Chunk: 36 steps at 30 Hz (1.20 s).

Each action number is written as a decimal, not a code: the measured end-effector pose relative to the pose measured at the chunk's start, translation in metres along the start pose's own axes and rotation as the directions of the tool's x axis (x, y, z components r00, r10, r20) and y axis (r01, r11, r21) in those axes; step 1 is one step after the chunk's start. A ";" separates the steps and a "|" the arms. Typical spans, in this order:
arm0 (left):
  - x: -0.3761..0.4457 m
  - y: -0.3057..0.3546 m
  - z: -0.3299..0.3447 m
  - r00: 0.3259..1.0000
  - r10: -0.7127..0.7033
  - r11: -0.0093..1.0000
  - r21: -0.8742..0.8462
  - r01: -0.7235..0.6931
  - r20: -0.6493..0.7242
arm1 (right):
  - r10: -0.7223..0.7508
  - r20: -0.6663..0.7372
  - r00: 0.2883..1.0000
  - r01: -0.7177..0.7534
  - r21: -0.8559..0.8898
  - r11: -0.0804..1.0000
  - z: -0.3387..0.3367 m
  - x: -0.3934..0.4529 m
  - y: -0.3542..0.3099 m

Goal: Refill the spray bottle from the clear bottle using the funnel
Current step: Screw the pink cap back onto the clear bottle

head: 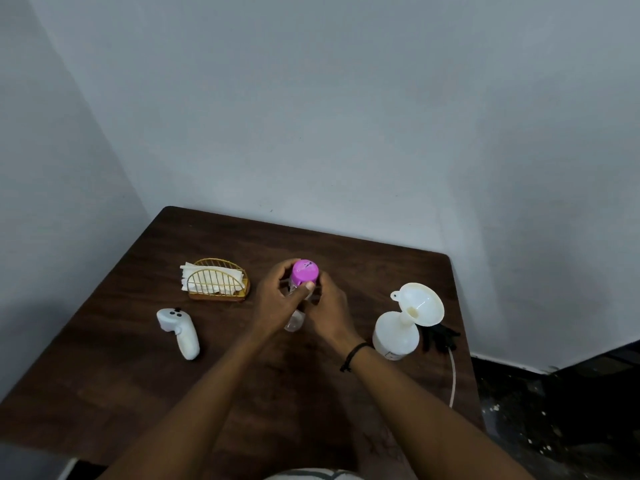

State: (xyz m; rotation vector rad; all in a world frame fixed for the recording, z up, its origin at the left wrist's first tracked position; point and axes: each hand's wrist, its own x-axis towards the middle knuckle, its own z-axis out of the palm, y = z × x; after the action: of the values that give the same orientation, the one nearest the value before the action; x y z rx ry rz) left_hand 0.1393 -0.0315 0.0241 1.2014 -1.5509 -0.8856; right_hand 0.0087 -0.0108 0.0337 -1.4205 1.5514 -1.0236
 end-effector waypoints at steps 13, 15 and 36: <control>-0.014 -0.022 -0.019 0.995 -0.100 0.988 0.112 0.102 -0.017 | -0.038 0.164 0.986 0.062 -0.147 0.987 0.021 0.005 0.009; -0.015 -0.024 -0.018 0.994 -0.105 0.987 0.123 0.106 -0.012 | -0.022 0.178 0.984 0.048 -0.143 0.989 0.020 0.005 0.010; -0.013 0.001 -0.002 0.994 -0.040 0.997 0.056 0.045 -0.100 | -0.136 0.009 0.991 0.135 -0.221 0.966 -0.026 -0.018 0.004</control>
State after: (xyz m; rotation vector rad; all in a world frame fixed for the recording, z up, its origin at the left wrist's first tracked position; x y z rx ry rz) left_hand 0.1423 -0.0184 0.0221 1.3047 -1.4852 -0.8011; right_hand -0.0155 0.0089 0.0399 -1.6977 1.6319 -0.9574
